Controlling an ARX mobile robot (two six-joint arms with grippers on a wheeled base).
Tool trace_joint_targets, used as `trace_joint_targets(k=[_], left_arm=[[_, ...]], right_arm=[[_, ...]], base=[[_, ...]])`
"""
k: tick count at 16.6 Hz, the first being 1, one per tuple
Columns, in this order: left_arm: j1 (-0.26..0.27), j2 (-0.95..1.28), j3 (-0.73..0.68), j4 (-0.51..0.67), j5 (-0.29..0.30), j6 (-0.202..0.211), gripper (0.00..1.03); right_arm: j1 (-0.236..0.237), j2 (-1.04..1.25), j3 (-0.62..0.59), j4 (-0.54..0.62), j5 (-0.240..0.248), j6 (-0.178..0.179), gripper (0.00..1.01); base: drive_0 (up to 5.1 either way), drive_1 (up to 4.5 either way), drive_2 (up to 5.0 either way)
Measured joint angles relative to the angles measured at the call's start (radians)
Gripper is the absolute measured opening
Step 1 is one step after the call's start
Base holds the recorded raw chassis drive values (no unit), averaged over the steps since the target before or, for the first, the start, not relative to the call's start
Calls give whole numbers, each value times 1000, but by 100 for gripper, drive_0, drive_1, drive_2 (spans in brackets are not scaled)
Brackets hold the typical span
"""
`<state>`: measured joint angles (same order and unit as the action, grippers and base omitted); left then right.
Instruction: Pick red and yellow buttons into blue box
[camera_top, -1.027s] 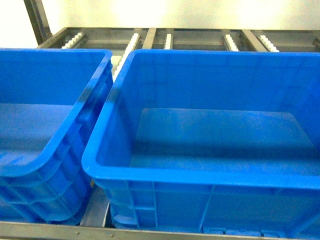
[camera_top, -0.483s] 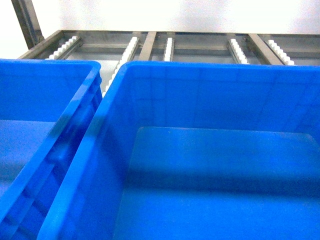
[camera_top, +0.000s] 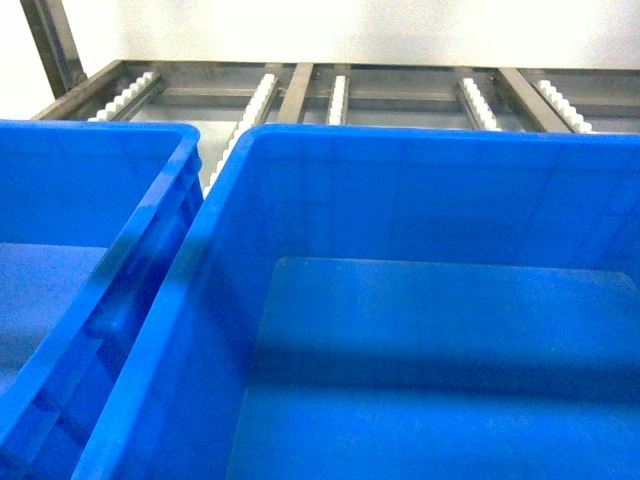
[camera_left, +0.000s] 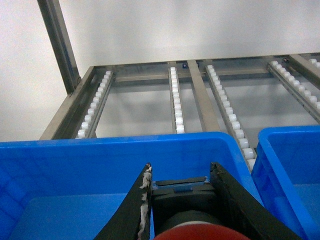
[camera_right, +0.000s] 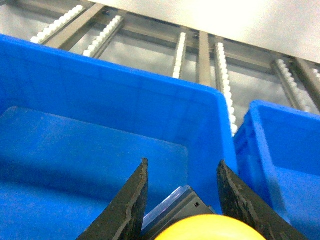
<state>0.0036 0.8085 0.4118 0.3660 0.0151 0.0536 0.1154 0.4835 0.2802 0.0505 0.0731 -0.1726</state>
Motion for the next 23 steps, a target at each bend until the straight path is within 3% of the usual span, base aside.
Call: trace_joint_targets(k=[3,6,11,13,16,18,22,23], left_arm=[[0,0,0,0,0,0,28],[0,0,0,0,0,0,28],[0,0,0,0,0,0,28],[0,0,0,0,0,0,28],[0,0,0,0,0,0,28],[0,0,0,0,0,0,28],[0,0,0,0,0,0,28],[0,0,0,0,0,0,28]], right_arm=[[80,318,66,187,-2,-10,36],[100,525,142,249,-23,-16,36],[98,895,388,129,-108,-39,36],[100,1055,486,68,-119,-56,36],[101,1179,515,6,-125,-85,36],[100,1186,494,47,-122,-84,50],[63,1067,410,169,-156,-38,100],[31,996,380,210,-188,-27,98]], base=[[0,0,0],[0,0,0],[0,0,0],[0,0,0],[0,0,0],[0,0,0],[0,0,0],[0,0,0]])
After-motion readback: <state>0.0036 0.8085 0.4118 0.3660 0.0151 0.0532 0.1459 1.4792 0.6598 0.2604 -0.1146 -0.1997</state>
